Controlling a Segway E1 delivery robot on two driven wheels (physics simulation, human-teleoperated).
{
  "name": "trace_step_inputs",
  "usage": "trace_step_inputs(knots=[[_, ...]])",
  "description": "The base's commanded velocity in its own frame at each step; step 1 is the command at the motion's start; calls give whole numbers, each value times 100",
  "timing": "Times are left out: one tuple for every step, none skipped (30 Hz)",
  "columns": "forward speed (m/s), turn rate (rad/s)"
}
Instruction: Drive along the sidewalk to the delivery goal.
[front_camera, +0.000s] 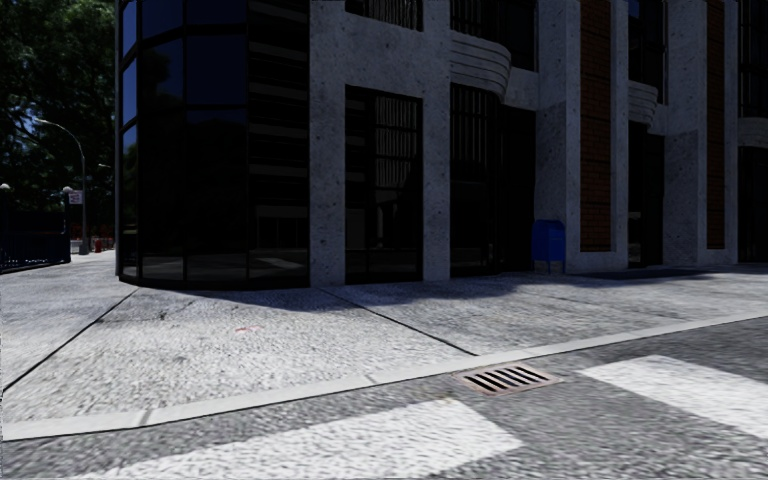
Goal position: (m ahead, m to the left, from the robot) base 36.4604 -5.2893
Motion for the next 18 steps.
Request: trace_step_inputs(knots=[[150, 0], [151, 0], [151, 0], [151, 5], [151, 5], [152, 24], [153, 36], [154, 39], [155, 39], [155, 39], [155, 40], [155, 40], [155, 40], [155, 40], [155, 40], [155, 40], [155, 40], [155, 45]])
